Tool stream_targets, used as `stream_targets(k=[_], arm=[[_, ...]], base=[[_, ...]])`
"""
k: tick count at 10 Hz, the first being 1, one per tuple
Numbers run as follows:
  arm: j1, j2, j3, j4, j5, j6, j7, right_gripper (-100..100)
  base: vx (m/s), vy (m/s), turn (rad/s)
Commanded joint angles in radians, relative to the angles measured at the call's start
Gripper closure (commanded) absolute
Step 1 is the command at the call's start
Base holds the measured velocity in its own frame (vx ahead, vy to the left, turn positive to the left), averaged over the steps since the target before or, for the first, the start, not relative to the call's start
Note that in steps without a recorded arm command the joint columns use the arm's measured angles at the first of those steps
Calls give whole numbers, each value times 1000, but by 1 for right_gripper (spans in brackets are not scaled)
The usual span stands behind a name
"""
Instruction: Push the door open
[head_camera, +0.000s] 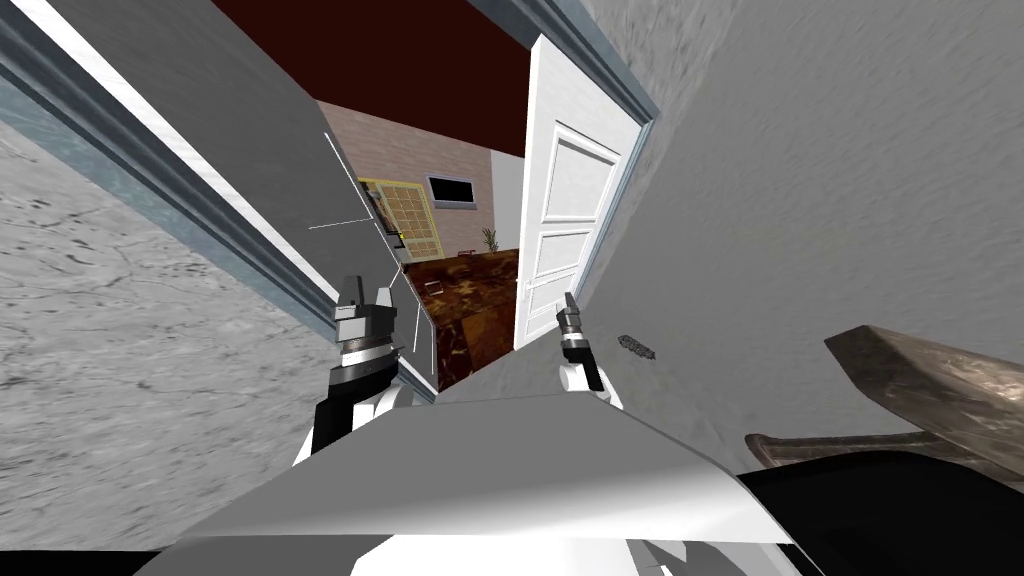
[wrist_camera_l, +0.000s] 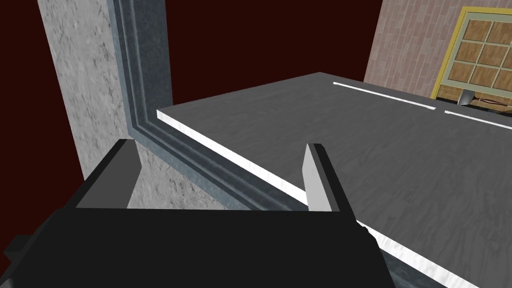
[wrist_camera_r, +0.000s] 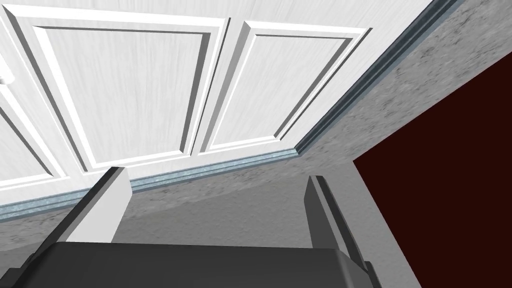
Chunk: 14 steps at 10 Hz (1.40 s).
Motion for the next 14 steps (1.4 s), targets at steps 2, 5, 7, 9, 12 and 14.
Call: stream_targets(k=[2, 5, 7, 9, 12, 14], arm=[[-35, -2, 28, 66, 7, 23, -7, -100], [-76, -7, 56, 146, 12, 45, -19, -100], [-97, -9, 70, 185, 15, 55, -25, -100], [-117, -10, 83, 225, 18, 66, -30, -100], [-147, -11, 103, 282, 21, 81, -39, -100], [-175, -10, 122, 337, 25, 96, -47, -100]], base=[[88, -138, 123], [102, -161, 116], [63, -149, 79], [62, -101, 82], [58, -105, 74], [54, -140, 115]])
